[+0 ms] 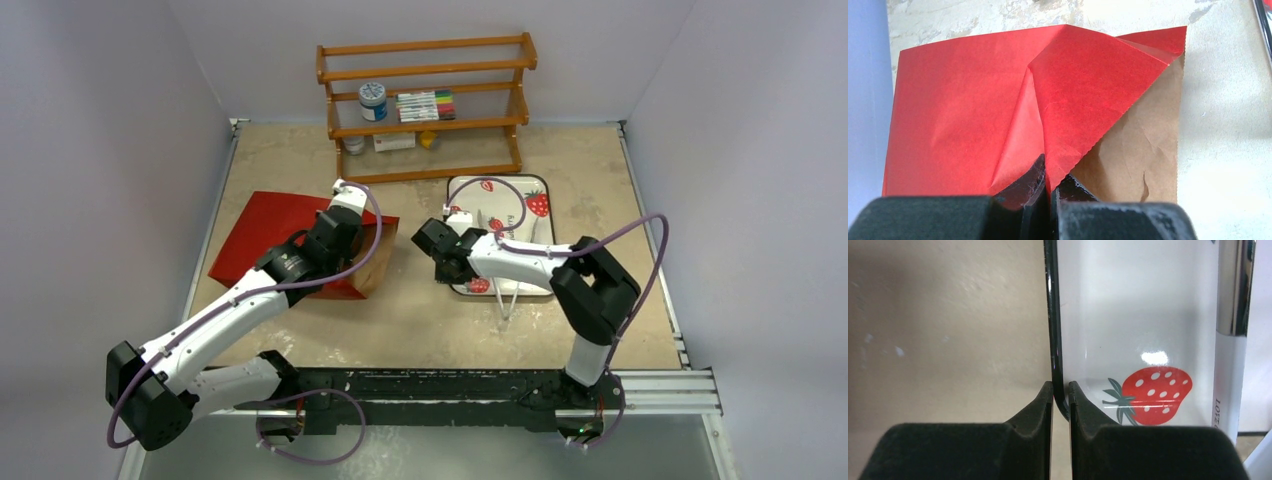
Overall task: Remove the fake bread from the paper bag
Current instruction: Move the container to the center of the board, then pick up the clamp from the container.
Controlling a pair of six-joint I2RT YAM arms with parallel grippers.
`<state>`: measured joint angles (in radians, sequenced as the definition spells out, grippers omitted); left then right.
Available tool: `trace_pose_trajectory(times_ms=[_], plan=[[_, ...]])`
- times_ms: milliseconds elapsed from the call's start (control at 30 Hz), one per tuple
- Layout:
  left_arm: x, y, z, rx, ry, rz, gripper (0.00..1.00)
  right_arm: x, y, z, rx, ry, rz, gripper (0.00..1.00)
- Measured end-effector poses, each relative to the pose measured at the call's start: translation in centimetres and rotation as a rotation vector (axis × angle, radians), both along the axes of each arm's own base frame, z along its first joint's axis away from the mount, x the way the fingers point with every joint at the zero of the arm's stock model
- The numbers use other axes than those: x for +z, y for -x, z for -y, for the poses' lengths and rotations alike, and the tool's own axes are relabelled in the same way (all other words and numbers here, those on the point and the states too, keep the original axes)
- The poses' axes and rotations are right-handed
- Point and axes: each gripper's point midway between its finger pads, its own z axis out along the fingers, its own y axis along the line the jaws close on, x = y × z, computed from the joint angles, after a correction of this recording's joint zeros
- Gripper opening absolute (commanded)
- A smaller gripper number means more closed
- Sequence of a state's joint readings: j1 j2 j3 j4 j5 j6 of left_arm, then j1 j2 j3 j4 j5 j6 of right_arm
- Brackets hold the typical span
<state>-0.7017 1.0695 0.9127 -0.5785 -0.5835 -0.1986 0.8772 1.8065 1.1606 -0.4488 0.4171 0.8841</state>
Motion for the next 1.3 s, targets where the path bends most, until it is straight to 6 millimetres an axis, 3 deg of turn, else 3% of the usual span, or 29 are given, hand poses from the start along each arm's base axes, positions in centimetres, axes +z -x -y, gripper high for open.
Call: trace_pose_trajectory(times_ms=[133,267,367,467,667,833,967,1133,1300], plan=[[0.1,-0.1,0.1,-0.001,0.006,0.005,0.0,0.0,1.7,1.7,-0.012,0.013,-0.025,0.2],[0.1,-0.2,0.3,-0.003,0.012,0.007,0.0,0.0,2.9,2.5,-0.013,0.037,-0.055,0.43],[0.1,-0.3,0.4,-0.006,0.015,0.006,0.0,0.3,3.4,2.6,0.001,0.059,-0.068,0.58],[0.1,-0.3,0.5,-0.008,0.018,0.008,0.0,1.8,2.9,1.8,0.014,0.06,-0.045,0.67],[0.0,-0.3,0.6,-0.015,0.023,0.004,0.0,6.0,2.3,1.6,-0.008,0.007,0.036,0.75],[0.0,-0.2,0.8,-0.022,0.027,-0.001,0.0,10.0,2.4,2.4,-0.059,-0.087,0.113,0.89],[-0.1,-0.2,0.8,-0.024,0.028,-0.003,0.0,12.5,2.3,2.9,-0.051,-0.125,0.174,0.91],[-0.2,-0.1,0.9,-0.031,0.03,-0.01,0.0,13.1,1.9,4.0,-0.082,-0.087,0.195,0.95],[-0.3,0.0,1.0,-0.036,0.031,-0.016,0.0,11.2,2.2,7.6,-0.177,-0.054,0.143,0.97]])
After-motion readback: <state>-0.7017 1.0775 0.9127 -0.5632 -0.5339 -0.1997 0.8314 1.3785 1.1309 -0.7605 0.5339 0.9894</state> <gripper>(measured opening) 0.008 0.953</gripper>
